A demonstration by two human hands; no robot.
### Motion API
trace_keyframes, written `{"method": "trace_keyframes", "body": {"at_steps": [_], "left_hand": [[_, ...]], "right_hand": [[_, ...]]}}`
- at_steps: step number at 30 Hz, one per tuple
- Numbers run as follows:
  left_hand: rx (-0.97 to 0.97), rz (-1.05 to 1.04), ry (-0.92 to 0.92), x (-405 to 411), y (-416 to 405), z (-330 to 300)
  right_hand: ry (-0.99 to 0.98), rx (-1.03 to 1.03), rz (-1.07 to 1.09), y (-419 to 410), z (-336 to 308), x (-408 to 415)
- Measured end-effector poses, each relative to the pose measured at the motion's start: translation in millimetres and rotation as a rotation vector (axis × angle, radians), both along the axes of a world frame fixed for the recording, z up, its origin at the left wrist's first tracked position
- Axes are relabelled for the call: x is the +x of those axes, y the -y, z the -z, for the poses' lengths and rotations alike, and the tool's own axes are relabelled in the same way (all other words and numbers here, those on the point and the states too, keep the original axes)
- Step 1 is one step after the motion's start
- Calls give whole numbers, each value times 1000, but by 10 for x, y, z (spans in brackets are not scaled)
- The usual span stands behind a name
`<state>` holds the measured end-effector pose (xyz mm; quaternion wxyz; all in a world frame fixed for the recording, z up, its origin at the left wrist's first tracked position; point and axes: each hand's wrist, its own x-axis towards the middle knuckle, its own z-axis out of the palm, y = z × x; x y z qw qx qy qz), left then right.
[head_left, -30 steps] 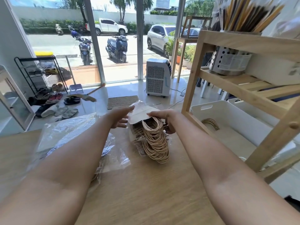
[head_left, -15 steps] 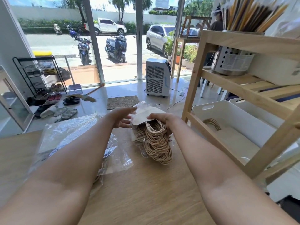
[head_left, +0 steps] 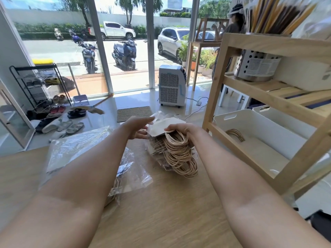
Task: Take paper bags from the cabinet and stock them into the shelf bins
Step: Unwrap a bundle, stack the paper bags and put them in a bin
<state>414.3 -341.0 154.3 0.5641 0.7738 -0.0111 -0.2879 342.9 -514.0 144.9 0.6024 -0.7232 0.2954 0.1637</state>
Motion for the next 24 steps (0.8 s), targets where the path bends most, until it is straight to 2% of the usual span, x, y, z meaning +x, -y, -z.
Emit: {"method": "trace_keyframes", "body": {"at_steps": [10,15,21,24], "left_hand": [[3,-245,119,-112,126,6],[53,-262,194,-285,240,-27],[169,-210,304,-652,350,-7],[367,-206,444,-871,373,0]], "right_hand": [[-35,17,-63,245,-178,-259],[79,97,-69,437,-183,-725],[238,294,-3,710,-30,-1367],[256,326,17,767,21,-1678]]}}
